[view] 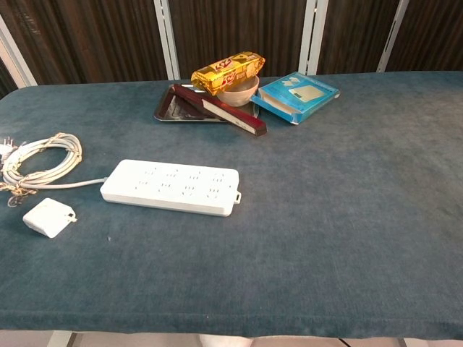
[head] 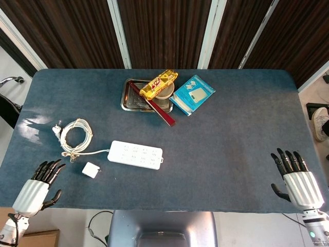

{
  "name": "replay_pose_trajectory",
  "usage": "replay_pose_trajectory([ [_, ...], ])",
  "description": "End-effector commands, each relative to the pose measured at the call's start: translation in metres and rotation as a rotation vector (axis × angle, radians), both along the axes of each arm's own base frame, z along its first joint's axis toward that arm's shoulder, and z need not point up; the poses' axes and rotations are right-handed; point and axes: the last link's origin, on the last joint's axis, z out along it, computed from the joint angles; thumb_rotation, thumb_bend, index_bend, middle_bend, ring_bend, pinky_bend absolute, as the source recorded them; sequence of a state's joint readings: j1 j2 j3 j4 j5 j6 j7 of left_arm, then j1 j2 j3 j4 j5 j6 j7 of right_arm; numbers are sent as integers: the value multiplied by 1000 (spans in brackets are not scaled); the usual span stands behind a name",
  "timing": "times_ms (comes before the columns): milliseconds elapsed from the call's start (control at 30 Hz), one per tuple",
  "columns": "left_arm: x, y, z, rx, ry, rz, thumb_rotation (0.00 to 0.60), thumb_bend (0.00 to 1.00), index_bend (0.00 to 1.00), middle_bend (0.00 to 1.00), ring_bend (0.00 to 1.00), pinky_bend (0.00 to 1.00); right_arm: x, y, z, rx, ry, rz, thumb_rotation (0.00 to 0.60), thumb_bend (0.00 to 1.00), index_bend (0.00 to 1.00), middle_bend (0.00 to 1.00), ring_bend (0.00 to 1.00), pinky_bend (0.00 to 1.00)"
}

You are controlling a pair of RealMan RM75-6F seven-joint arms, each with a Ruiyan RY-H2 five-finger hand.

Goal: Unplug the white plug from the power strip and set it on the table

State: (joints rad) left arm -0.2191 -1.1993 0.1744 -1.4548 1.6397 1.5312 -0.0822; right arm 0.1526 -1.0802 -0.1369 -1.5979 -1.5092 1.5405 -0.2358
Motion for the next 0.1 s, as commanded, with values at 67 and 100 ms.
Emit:
replay_pose_trajectory([
  [67, 1, -6, 7, 54, 3, -15, 600, 428, 0, 0, 0, 38, -6, 7, 6, -37, -50, 0, 600, 403, 0, 0, 0, 0],
  [100, 1, -6, 7, 45, 0, -12, 600, 429, 0, 0, 0, 38, -6, 7, 6, -34, -49, 1, 600, 403, 0, 0, 0, 0],
])
